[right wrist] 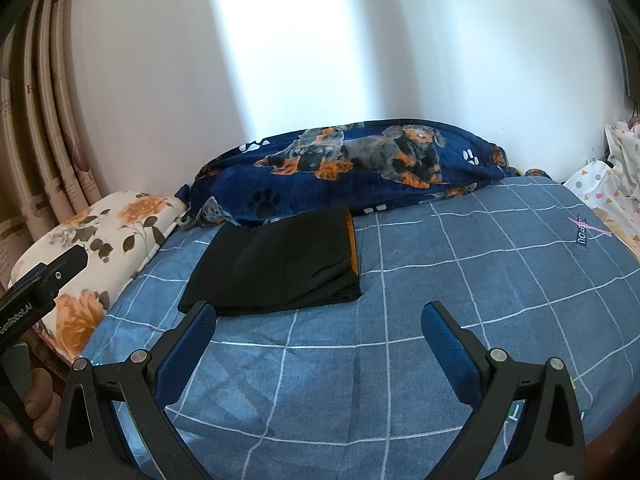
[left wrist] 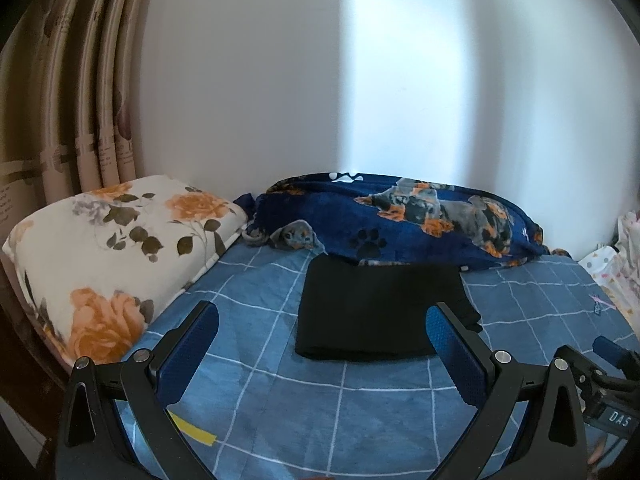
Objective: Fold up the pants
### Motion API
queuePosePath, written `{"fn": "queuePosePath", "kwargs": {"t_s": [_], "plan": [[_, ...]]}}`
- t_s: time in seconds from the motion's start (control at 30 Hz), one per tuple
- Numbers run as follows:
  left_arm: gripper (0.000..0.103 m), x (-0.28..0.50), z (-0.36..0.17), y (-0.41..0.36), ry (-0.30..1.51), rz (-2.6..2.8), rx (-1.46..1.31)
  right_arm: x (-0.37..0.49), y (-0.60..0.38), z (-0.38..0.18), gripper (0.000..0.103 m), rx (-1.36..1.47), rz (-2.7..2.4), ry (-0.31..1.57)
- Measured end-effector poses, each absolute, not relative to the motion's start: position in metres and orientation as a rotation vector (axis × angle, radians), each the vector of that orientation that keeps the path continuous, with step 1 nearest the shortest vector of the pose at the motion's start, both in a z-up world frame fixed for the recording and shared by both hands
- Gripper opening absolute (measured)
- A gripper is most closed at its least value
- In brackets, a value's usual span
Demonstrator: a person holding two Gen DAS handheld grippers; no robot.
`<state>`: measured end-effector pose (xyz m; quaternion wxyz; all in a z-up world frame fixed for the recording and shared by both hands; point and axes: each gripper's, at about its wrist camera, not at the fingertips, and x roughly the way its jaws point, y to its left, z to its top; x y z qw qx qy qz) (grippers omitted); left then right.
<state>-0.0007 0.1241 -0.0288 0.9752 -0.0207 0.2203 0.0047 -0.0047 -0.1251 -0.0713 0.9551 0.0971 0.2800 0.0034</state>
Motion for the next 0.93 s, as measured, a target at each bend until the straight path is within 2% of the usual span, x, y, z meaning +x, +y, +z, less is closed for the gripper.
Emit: {"fn": "queuePosePath", "kwargs": {"t_s": [0.63, 0.93], "plan": [[0.103, 0.005, -0.039, 0.126, 0.477, -0.001, -0.041, -0.004, -0.124, -0.080, 0.102, 0.191, 0.020, 0.592], [0.103, -0.001, -0.038, 0.119, 0.420, -0.014, -0.012, 0.000, -0.127, -0.084, 0.102, 0.196, 0.026, 0.604]]}}
